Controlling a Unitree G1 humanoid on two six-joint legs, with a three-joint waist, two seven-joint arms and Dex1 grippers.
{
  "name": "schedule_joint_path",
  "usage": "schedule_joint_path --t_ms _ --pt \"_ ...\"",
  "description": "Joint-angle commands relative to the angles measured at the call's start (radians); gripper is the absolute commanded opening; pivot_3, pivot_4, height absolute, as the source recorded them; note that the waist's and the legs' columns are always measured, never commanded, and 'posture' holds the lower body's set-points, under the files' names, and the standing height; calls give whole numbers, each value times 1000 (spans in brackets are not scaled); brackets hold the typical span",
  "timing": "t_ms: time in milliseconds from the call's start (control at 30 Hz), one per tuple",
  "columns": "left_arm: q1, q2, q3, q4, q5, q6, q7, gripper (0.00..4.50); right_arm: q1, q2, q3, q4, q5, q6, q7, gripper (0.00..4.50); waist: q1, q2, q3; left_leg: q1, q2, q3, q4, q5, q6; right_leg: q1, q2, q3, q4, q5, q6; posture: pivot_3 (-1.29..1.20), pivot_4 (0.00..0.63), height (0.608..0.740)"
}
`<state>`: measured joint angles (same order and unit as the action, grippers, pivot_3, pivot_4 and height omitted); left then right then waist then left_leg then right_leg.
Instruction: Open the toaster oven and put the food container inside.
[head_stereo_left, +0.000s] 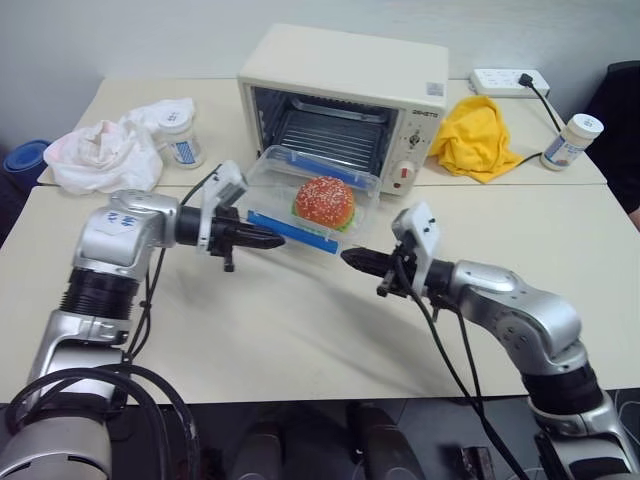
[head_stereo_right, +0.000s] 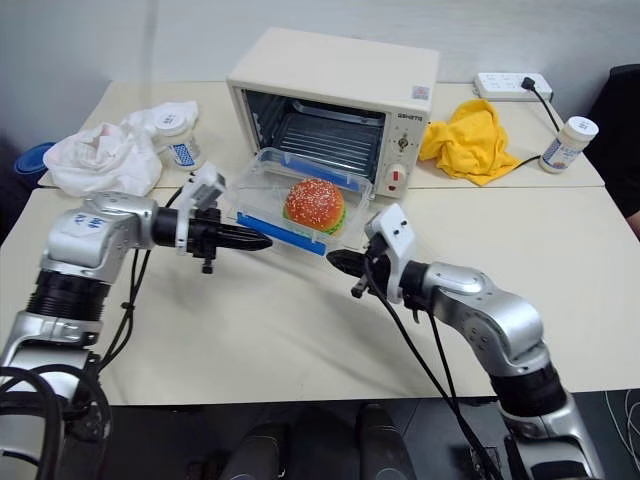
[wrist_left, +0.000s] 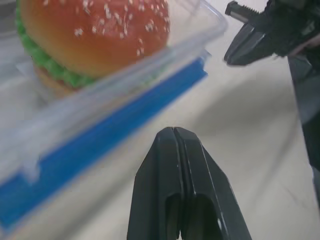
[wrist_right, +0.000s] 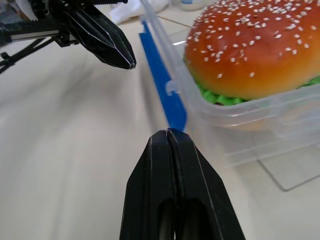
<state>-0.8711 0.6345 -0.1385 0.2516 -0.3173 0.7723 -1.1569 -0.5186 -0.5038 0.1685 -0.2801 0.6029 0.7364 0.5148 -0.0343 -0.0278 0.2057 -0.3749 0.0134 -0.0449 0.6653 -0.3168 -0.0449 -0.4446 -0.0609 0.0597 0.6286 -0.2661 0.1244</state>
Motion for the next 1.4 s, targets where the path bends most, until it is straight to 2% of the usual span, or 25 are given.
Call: schedule_joint_path --t_ms 33,133,267,400,633,767,933,1200,1300,1400 --pt "-19 -27 14 -18 22 -21 76 0 -62 44 4 58 -90 -63 -28 35 -1 0 0 0 0 0 0 0 0 -1 0 0 0 0 0 0 150 740" --pt "-37 -69 13 24 73 -89 164 0 -110 84 -6 128 -151 -105 -44 35 3 0 0 0 0 0 0 0 0 -1 0 0 0 0 0 0 150 740" --pt "-79 -145 -3 143 187 -300 322 0 -145 118 -33 192 -202 -152 -54 35 8 0 0 0 -1 0 1 1 -1 -1 -1 0 0 0 0 0 150 740" --pt "-136 -203 6 208 201 -345 341 0 -171 145 -42 239 -233 -182 -45 35 9 0 0 -1 -1 0 0 1 -1 -1 -1 0 0 1 1 0 150 740" --pt "-258 -293 42 469 236 -474 456 0 -251 214 -70 407 -294 -270 -61 35 2 0 0 -1 -1 1 0 1 -1 -1 -1 0 0 2 1 0 150 740" --pt "-315 -333 45 600 252 -558 475 0 -271 219 -103 424 -289 -270 -58 35 5 0 0 -1 -1 1 0 1 -1 -1 -1 0 0 2 2 0 150 740" --pt "-385 -339 61 766 287 -658 540 0 -198 187 -141 278 -237 -188 -20 35 6 0 0 -1 -1 2 -1 1 -1 -1 -1 0 -1 2 2 0 150 740" --pt "-456 -375 125 911 276 -746 601 0 -35 123 -188 -3 -118 -15 14 35 9 0 0 -2 -1 1 -1 1 -1 -1 -1 -1 0 2 2 0 150 740" --pt "-462 -363 130 896 272 -731 528 0 17 98 -194 -72 -89 27 22 35 9 0 0 -2 -2 1 -1 1 -1 0 -1 -1 -1 2 2 0 150 740" --pt "-437 -291 119 792 260 -667 354 0 61 80 -197 -117 -69 58 24 35 1 0 0 -2 -2 1 -1 1 -1 0 -1 0 -1 2 2 0 150 740"
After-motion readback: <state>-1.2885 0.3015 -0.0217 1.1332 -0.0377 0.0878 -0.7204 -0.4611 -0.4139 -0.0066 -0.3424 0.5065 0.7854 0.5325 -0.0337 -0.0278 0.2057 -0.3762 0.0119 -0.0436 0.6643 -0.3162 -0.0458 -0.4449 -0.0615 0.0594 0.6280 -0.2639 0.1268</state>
